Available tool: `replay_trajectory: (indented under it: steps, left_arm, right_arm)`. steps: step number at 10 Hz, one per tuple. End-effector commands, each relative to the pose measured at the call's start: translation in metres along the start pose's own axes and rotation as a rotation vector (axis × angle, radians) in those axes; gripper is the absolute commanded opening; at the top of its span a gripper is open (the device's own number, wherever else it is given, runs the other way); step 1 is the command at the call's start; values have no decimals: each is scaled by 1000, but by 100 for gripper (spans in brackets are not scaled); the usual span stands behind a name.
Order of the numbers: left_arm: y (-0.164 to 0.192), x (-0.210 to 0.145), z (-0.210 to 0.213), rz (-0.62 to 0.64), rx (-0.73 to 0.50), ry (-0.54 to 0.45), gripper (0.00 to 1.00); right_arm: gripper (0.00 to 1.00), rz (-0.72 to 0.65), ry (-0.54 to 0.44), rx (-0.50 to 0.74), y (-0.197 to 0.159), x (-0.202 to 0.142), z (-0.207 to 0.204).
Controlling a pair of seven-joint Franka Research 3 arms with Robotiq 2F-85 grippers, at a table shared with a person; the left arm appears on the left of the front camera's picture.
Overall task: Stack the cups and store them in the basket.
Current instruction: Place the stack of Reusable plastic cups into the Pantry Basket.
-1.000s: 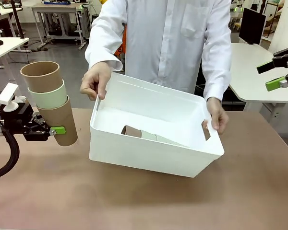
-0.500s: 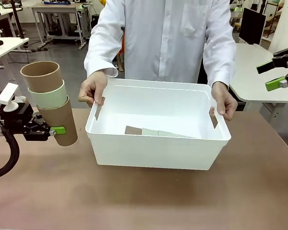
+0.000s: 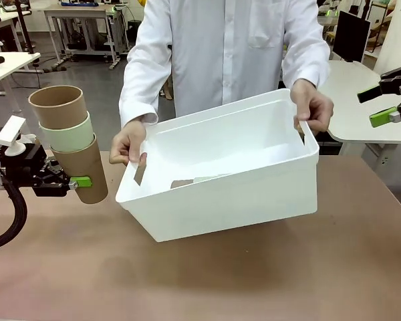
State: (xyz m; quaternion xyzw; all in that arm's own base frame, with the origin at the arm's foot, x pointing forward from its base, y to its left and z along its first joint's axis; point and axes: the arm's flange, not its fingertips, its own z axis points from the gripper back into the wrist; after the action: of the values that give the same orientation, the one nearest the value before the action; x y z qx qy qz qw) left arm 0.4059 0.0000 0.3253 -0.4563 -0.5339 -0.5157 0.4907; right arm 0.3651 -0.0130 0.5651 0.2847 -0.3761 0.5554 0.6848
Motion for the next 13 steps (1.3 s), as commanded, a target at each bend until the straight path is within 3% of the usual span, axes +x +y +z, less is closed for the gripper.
replay_trajectory:
  steps: [1,6,8,13]
  left_arm:
    - [1,5,-2,-11,10,-17,85]
    - [0,0,0,0,0,0,85]
    - [-23,40,2,62,14,7,85]
    - [-85,169,-26,200,66,195,85]
  right_arm:
    - [100,-4,-24,-1,2,1,-2]
    - [100,-4,-24,-1,2,1,-2]
    - [100,-4,-24,-1,2,1,-2]
    - [100,-4,-24,-1,2,1,-2]
